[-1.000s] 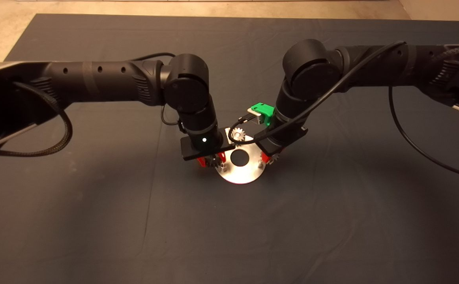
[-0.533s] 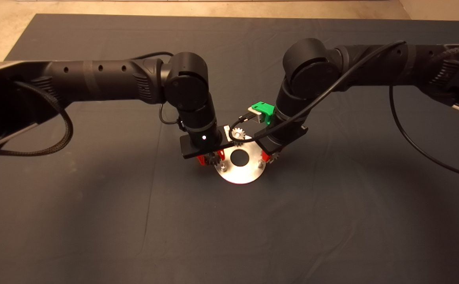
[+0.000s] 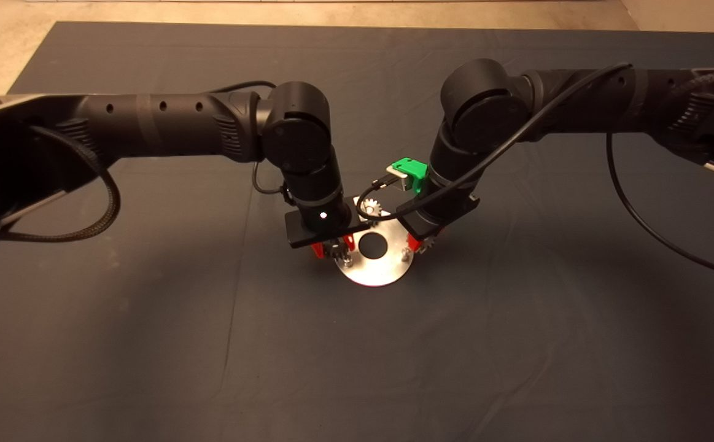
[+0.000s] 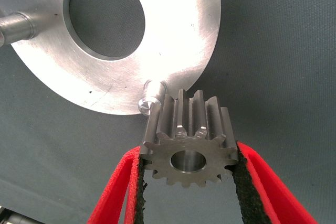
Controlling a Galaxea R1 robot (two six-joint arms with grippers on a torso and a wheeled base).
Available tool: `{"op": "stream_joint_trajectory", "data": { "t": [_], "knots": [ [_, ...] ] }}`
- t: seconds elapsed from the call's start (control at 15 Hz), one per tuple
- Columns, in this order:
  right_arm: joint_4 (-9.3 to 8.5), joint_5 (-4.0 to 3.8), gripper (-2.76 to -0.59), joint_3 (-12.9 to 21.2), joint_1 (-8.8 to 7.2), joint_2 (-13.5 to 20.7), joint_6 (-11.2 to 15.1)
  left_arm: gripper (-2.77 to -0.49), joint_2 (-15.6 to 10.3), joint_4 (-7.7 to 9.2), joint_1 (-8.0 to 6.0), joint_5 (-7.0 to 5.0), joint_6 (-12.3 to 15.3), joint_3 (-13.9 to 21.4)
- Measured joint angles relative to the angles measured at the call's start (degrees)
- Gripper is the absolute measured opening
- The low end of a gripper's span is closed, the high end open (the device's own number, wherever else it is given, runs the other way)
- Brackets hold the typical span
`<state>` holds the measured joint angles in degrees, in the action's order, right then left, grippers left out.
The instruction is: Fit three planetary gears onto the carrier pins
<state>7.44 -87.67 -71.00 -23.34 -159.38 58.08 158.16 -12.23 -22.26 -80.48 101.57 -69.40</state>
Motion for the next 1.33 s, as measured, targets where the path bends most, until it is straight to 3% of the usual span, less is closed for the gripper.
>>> {"op": "stream_joint_trajectory", "data": {
  "t": [0.2, 0.6, 0.87, 1.33],
  "knots": [
    [0.00, 0.00, -2.39, 0.0, -0.05, 0.8, 0.0, -2.43, 1.2, 0.02, 0.00, 0.06, 0.0, 0.0],
    [-0.02, -0.06, -2.39, 0.2, -0.72, 4.2, 0.1, -2.43, 0.9, 0.05, 0.00, -0.46, 0.0, 0.0],
    [-0.24, 0.02, -2.39, 0.3, -2.56, 4.9, 0.1, -2.43, 0.7, 0.35, 0.00, -0.47, 0.0, 0.0],
    [-0.37, -0.02, -2.39, 0.4, -2.72, 6.4, 0.2, -2.43, 0.2, 0.41, 0.02, -0.48, 0.0, 0.0]
  ]
}}
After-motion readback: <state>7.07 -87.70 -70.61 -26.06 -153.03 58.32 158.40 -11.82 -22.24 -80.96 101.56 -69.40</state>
